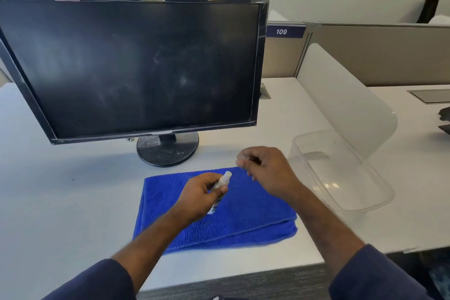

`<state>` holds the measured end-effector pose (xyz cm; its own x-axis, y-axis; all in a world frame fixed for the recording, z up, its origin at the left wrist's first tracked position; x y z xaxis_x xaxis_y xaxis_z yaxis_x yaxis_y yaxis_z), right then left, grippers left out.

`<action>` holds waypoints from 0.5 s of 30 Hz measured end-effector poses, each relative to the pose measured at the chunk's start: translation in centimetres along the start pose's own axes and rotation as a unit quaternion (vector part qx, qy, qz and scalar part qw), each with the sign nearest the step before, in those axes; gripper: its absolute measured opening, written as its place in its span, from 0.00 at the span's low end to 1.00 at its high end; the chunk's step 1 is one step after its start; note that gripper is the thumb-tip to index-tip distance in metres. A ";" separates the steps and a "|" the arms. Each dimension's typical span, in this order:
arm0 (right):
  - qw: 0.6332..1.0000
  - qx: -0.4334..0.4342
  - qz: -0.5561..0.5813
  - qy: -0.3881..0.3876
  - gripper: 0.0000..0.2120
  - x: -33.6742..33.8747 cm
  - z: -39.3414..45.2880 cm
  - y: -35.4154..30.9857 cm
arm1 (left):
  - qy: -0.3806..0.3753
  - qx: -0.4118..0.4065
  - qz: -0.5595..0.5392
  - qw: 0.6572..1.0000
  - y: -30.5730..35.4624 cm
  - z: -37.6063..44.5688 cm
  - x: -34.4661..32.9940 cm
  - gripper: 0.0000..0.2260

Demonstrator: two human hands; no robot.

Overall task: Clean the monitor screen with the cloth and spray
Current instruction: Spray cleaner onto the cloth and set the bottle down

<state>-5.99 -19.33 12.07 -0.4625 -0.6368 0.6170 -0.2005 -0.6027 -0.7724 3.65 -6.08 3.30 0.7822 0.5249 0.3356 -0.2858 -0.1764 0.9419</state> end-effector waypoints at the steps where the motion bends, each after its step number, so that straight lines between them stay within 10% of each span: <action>1: 0.999 -0.009 0.003 0.041 0.04 1.0 0.4 0.4 | 0.015 0.009 -0.006 1.000 -0.5 0.0 0.3 0.02; 15: 0.957 -0.226 -0.027 0.178 0.06 2.2 6.3 12.4 | 0.114 0.026 -0.026 0.993 -2.8 3.7 3.0 0.12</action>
<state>-4.05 -31.25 4.76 -0.6897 -0.3586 0.6291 -0.5485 -0.3084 -0.7772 8.83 -7.09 1.75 0.6483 0.7077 0.2808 -0.2147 -0.1839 0.9592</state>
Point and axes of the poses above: each hand's wrist, its own z-axis towards the middle knuckle, its own x-axis out of the back of the hand, y = z × x, the point moved 8 cm from there along z, towards the middle knuckle, and after that the axes turned 6 degrees about -z, right-handed, at the moved point
